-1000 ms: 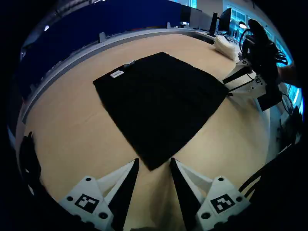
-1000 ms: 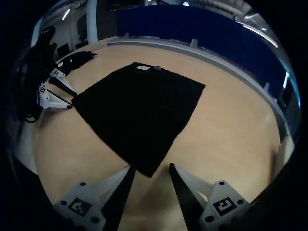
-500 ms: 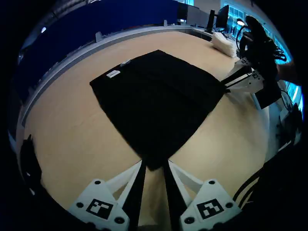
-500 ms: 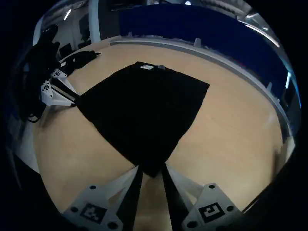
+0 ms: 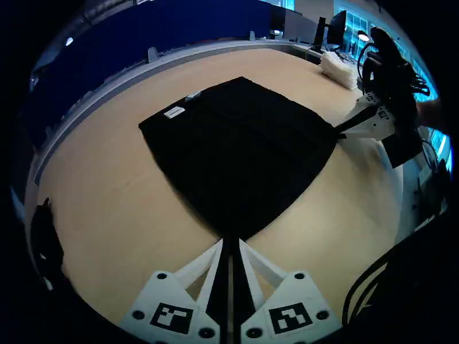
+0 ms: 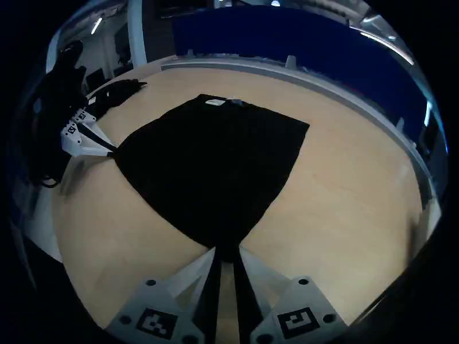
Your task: Fold towel
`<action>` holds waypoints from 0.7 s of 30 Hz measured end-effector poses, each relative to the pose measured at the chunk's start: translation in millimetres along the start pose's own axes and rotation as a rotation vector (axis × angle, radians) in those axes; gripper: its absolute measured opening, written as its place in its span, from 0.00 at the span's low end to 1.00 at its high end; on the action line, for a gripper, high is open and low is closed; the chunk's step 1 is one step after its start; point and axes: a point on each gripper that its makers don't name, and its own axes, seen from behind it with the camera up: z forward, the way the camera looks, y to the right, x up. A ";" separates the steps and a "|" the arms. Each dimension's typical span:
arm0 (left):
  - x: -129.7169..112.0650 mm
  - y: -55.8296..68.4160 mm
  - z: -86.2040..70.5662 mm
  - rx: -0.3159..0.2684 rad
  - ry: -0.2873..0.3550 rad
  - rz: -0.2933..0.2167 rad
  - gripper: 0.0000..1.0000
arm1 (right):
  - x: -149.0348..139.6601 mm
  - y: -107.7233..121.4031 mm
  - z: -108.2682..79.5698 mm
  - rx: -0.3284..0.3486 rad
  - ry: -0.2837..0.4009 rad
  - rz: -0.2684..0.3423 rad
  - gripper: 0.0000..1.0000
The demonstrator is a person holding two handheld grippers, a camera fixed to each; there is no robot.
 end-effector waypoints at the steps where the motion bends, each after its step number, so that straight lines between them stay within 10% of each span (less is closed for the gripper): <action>1: 0.4 0.0 0.1 0.000 0.000 0.000 0.04 | 0.5 -0.3 -0.4 0.000 0.001 -0.001 0.13; 21: 18.2 0.2 -21.1 -0.005 0.036 -0.048 0.03 | 32.8 3.4 -17.2 0.002 0.058 -0.004 0.13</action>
